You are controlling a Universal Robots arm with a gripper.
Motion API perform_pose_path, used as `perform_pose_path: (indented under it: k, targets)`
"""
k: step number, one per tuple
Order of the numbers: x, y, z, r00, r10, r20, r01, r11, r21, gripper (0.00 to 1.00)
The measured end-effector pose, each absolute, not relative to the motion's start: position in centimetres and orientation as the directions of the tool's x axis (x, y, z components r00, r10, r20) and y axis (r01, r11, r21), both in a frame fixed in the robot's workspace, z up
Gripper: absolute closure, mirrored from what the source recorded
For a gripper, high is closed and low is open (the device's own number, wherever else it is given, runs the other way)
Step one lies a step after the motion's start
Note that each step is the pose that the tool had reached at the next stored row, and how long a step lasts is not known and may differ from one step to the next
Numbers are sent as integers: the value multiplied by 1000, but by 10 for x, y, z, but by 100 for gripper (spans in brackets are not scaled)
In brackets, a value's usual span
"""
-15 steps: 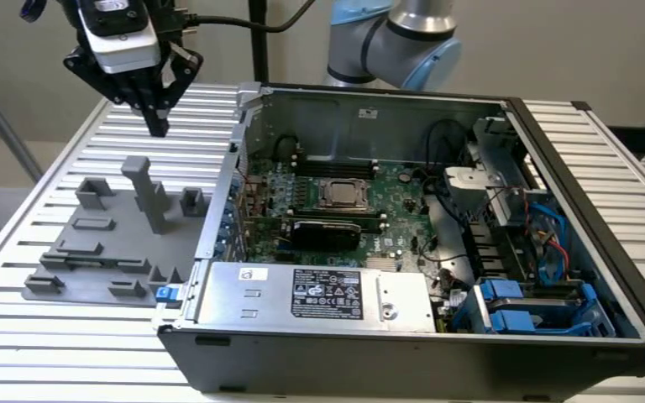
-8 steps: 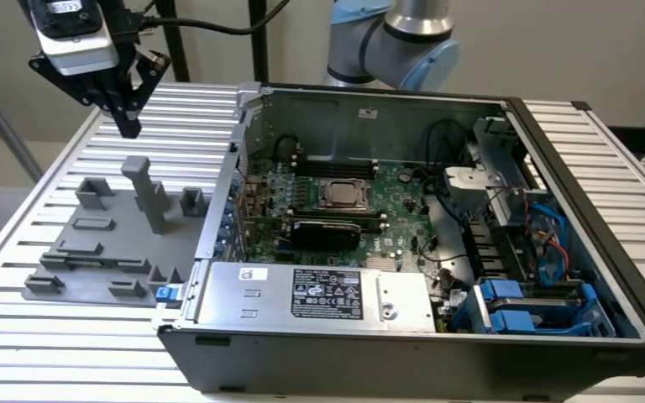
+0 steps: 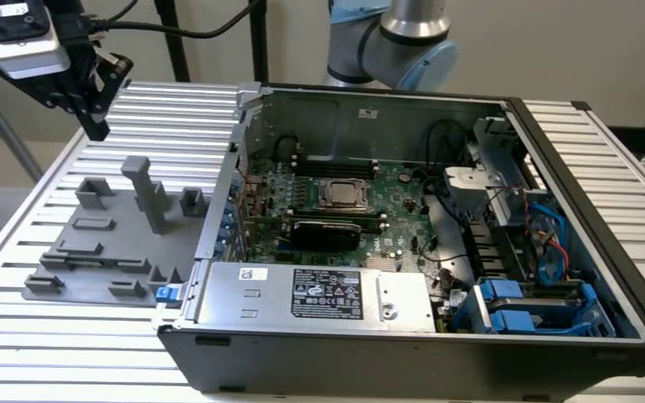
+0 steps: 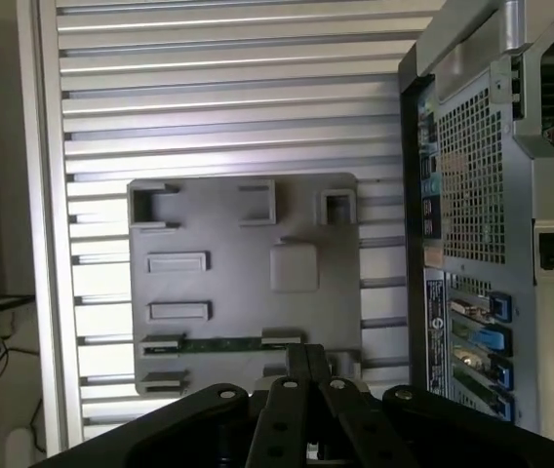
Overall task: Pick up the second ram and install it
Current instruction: 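Reach for the second ram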
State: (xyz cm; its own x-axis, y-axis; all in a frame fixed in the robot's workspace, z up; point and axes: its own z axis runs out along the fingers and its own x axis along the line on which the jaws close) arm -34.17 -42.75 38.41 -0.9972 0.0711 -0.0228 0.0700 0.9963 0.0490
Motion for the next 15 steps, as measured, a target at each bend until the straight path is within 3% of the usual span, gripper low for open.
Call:
perform_pose_path:
  k: [15]
  targets:
    - [-389,-437,375,-997,71,-23,70,997,46,89]
